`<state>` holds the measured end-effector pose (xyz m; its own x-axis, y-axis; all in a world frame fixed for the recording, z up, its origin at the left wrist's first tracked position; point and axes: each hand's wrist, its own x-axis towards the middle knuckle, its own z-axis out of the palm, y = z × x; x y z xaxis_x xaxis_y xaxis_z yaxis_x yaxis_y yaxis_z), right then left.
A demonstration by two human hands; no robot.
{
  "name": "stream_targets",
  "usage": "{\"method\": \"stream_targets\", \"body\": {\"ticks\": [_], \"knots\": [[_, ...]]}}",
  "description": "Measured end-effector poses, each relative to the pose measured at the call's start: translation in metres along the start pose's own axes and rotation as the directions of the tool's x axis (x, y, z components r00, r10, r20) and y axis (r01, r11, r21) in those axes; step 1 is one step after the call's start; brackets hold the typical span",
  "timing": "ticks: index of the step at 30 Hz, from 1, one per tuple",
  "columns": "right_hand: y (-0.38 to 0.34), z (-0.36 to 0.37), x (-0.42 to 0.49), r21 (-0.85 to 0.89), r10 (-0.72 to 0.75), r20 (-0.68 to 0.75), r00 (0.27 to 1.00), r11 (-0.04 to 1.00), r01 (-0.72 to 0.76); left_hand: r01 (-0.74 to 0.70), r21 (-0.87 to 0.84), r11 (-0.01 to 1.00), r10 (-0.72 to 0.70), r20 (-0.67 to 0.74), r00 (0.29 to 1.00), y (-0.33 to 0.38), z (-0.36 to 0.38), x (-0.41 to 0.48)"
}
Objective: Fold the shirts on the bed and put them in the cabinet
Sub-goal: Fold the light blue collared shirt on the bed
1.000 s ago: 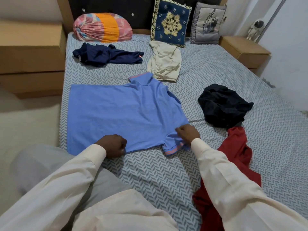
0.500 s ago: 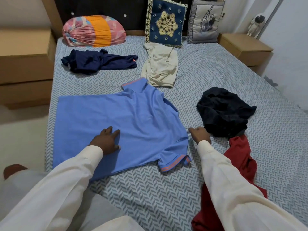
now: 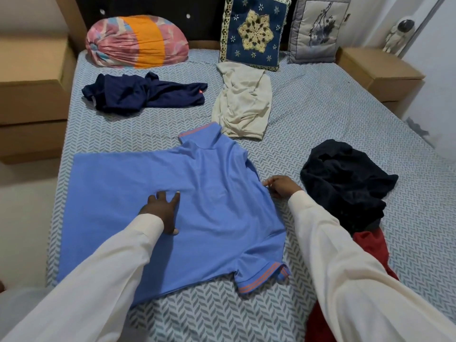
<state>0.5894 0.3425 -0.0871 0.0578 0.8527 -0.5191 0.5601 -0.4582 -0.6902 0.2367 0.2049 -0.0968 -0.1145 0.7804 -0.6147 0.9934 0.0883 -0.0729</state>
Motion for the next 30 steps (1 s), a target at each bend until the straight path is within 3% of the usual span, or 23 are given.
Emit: {"method": "stream_targets", "body": {"ticks": [2, 5, 8, 10, 12, 14, 17, 20, 24, 26, 30], "knots": [[-0.008, -0.004, 0.001, 0.012, 0.015, 0.151, 0.988, 1.0, -0.017, 0.004, 0.003, 1.0, -0.004, -0.008, 1.0, 0.0, -0.002, 0.004], [-0.01, -0.004, 0.001, 0.085, 0.067, 0.245, 0.967, 0.992, -0.09, 0.008, -0.009, 1.0, -0.008, -0.023, 1.0, -0.001, -0.005, 0.004], [-0.012, -0.002, -0.007, -0.006, 0.116, 0.448, 0.887, 0.992, -0.127, 0.022, -0.018, 1.0, -0.023, -0.041, 0.999, 0.0, -0.007, 0.002], [-0.009, -0.003, -0.01, -0.06, 0.147, 0.494, 0.857, 0.989, -0.135, 0.032, -0.023, 0.999, -0.033, -0.047, 0.998, 0.001, -0.009, 0.001], [-0.006, -0.007, -0.01, 0.016, 0.111, 0.448, 0.887, 0.991, -0.132, 0.032, -0.027, 0.999, -0.033, -0.046, 0.998, -0.001, -0.011, 0.0], [-0.006, -0.016, -0.01, 0.032, 0.098, 0.287, 0.953, 0.993, -0.112, 0.03, -0.026, 0.999, -0.031, -0.042, 0.999, -0.002, -0.013, -0.001], [-0.003, -0.034, -0.008, -0.204, 0.096, 0.01, 0.995, 0.975, -0.092, 0.027, -0.02, 0.999, -0.027, 0.018, 0.999, -0.005, -0.019, 0.002], [0.004, -0.036, -0.003, -0.207, 0.083, -0.057, 0.995, 0.974, -0.093, 0.028, -0.065, 0.998, -0.024, 0.048, 0.999, -0.014, -0.037, 0.008], [-0.01, -0.021, 0.023, -0.274, -0.069, -0.165, 0.984, 0.962, 0.021, 0.066, -0.048, 0.997, -0.072, -0.122, 0.99, -0.029, -0.042, 0.017], [-0.028, -0.008, 0.028, -0.212, -0.101, -0.175, 0.979, 0.975, 0.062, 0.098, -0.047, 0.994, -0.104, -0.14, 0.985, -0.033, -0.036, 0.02], [-0.05, 0.02, 0.059, -0.27, -0.13, -0.109, 0.985, 0.958, 0.097, 0.144, -0.062, 0.988, -0.149, -0.082, 0.985, -0.036, -0.037, 0.024]]}}
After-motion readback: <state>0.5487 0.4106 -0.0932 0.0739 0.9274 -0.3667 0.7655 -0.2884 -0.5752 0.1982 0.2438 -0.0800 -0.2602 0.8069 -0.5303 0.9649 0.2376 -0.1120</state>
